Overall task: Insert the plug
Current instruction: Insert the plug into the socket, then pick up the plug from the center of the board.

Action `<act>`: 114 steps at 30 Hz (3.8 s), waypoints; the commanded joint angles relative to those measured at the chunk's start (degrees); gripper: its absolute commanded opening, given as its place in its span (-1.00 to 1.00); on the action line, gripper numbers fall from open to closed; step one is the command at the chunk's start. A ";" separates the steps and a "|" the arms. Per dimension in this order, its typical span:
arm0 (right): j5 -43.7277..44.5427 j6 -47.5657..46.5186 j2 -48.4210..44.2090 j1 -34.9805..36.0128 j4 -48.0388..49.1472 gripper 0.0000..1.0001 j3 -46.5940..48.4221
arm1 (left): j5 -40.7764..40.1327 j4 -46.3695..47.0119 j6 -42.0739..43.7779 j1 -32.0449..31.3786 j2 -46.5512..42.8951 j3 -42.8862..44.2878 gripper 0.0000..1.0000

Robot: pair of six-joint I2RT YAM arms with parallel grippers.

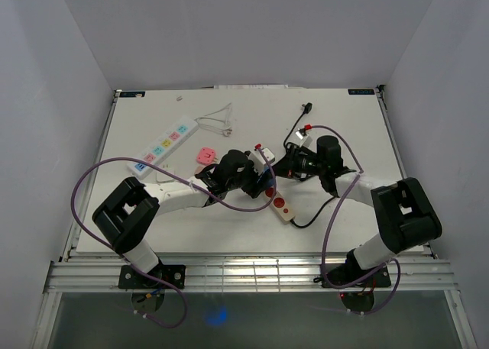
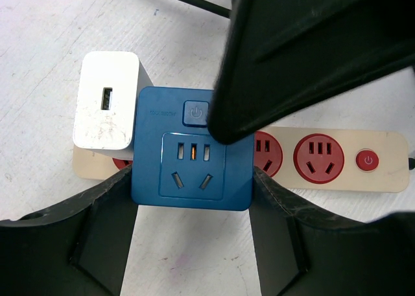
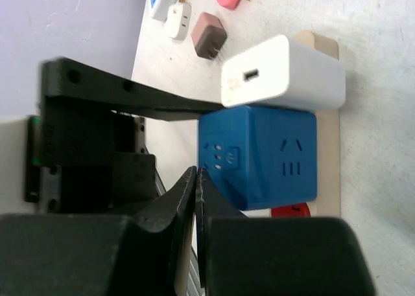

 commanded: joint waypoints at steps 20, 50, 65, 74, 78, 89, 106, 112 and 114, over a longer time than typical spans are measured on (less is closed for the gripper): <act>3.52 0.68 5.33 2.65 1.53 -0.85 -2.43 | 0.41 -1.03 -1.10 0.80 -2.51 -0.67 0.40; 5.28 -4.43 7.34 2.82 -0.44 -0.85 -2.06 | -0.20 -0.68 -2.16 0.97 -3.65 -0.85 0.61; 5.63 -9.87 -9.62 2.39 1.51 -0.56 -5.58 | -11.44 3.00 -7.84 1.23 -16.56 -9.70 0.96; 15.47 -14.71 -20.96 1.51 -4.28 -0.21 -9.71 | -25.50 -1.19 -23.67 8.78 -21.14 -12.10 0.96; 19.25 -15.77 -24.91 1.51 -5.79 0.05 -10.94 | -27.27 -6.39 -33.16 14.32 -18.95 -10.25 0.96; 21.19 -16.30 -26.06 1.51 -6.84 0.26 -11.56 | -34.65 -7.80 -52.77 21.01 -17.54 -13.24 0.96; 21.81 -16.03 -24.13 1.51 -6.93 0.26 -11.12 | -37.29 -41.28 -80.72 21.10 1.97 8.90 0.89; 21.89 -16.12 -24.22 1.51 -6.93 0.26 -11.21 | -38.00 -42.87 -83.46 21.10 1.10 7.77 0.75; 21.89 -16.12 -23.87 1.51 -6.93 0.26 -11.12 | -37.65 -42.78 -83.63 21.10 1.18 7.68 0.71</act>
